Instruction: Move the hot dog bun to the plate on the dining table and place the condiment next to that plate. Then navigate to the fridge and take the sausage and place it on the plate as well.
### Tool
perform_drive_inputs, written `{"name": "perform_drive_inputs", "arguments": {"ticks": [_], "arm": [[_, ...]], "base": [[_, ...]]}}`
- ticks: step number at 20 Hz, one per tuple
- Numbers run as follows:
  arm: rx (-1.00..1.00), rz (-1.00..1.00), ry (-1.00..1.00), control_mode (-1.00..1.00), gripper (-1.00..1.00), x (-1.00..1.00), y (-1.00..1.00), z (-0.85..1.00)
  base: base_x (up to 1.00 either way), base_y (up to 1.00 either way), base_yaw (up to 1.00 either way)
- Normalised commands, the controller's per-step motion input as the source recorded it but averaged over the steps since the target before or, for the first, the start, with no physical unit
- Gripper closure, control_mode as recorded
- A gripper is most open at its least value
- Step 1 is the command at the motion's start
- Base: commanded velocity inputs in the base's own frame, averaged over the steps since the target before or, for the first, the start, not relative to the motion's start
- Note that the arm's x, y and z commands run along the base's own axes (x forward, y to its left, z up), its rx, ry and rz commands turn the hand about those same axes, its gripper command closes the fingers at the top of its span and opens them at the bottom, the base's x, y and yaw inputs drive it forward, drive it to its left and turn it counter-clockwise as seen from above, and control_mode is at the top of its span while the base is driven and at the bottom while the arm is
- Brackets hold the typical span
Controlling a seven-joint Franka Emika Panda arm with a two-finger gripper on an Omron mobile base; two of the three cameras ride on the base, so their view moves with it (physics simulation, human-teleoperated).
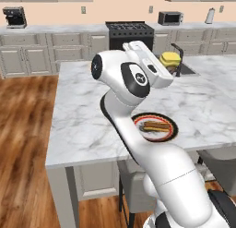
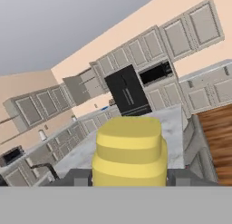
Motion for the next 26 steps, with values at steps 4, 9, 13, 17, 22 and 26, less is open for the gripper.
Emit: {"name": "perform_drive_inputs", "arguments": {"ticks": [4, 9, 13, 17, 22, 26], "arm": [[0.01, -0.06, 0.00, -1.00, 1.00, 0.21, 0.10, -0.12], [0.00, -0.11, 0.01, -1.00, 1.00, 0.88, 0.38, -0.66], [0.00, 0.05, 0.07, -1.00, 1.00, 0.77, 0.33, -0.95], [0.01, 0.10, 0.17, -1.00, 1.00, 0.61, 0.33, -1.00], [0.00, 0.11, 0.13, -1.00, 1.00, 0.28, 0.24, -1.00], [-0.14, 0.07, 0.12, -1.00, 1.00, 0.09, 0.05, -0.80]], "base": [[0.60, 0.35, -0.24], [0.00, 0.00, 0.00], [0.00, 0.00, 0.00], [0.00, 0.00, 0.00], [0.00, 0.00, 0.00], [0.00, 0.00, 0.00]]}}
